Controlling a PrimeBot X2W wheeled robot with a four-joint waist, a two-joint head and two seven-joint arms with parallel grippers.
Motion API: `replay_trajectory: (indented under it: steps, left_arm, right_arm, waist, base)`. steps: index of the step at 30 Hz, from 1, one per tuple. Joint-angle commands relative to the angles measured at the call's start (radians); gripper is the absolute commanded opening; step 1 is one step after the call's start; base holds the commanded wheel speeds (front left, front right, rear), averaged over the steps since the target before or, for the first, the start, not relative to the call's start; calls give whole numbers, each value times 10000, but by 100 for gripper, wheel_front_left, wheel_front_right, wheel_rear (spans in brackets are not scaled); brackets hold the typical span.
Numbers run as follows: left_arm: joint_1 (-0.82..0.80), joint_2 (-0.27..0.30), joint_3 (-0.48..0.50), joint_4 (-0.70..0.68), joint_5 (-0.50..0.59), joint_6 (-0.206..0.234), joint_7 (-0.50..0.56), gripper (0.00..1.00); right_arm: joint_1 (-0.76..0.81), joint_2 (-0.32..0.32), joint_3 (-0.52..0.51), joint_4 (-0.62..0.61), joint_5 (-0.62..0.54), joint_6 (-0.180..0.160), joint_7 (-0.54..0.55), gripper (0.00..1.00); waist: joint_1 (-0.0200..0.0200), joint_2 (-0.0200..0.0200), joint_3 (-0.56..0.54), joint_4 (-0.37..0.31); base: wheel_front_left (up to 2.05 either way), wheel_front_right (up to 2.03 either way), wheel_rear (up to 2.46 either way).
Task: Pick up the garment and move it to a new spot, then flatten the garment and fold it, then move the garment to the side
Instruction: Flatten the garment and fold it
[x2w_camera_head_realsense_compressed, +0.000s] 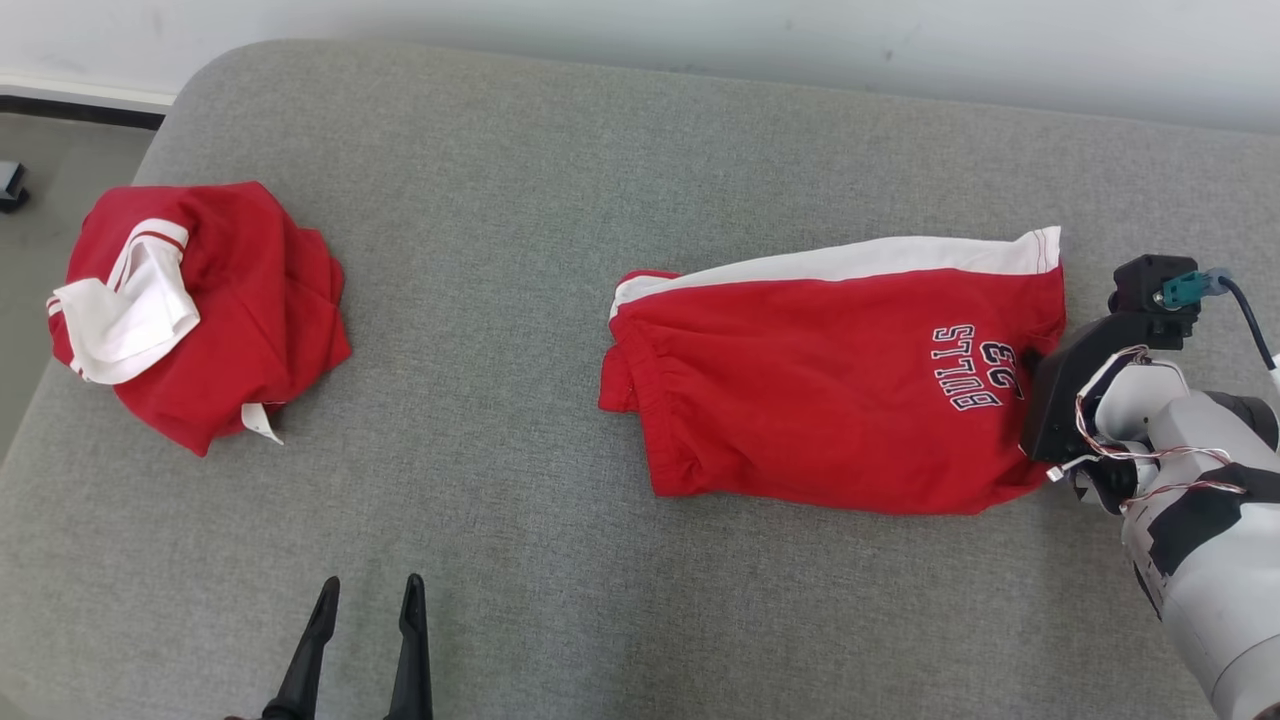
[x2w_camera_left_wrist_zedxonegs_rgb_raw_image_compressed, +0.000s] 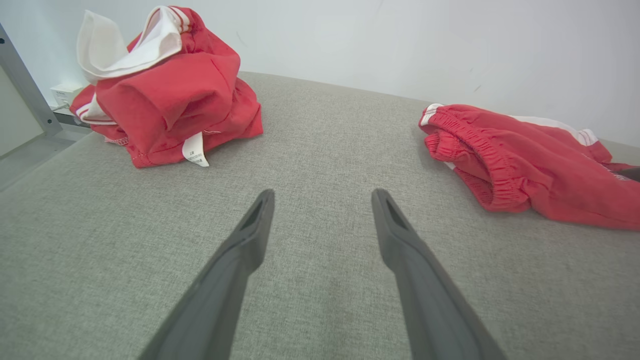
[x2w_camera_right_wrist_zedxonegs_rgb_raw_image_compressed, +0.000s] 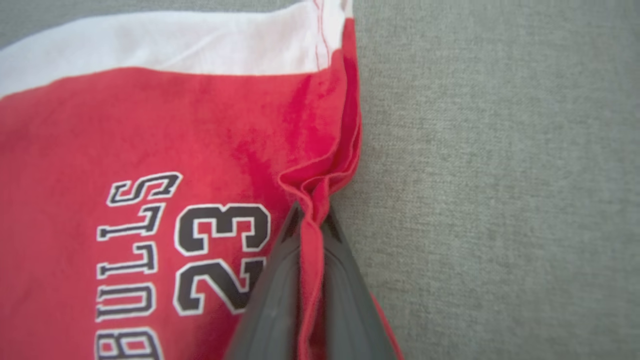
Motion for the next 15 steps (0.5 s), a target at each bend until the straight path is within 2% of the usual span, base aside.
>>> replay_trajectory:
  steps: [1,15]
  left_arm:
    - [-25,-10,51,39,-13,-36,-35,100]
    - [31,-7,-124,122,-101,1,-36,100]
  right_arm:
    - [482,-153,63,454,-230,-55,65,0]
    - [535,-1380,-441,487,-976,-44,-1280,0]
  waist:
    - [1,1,-45,-65]
    - [1,1,-633,-870]
  base:
    - [0,0,0]
    - [0,0,0]
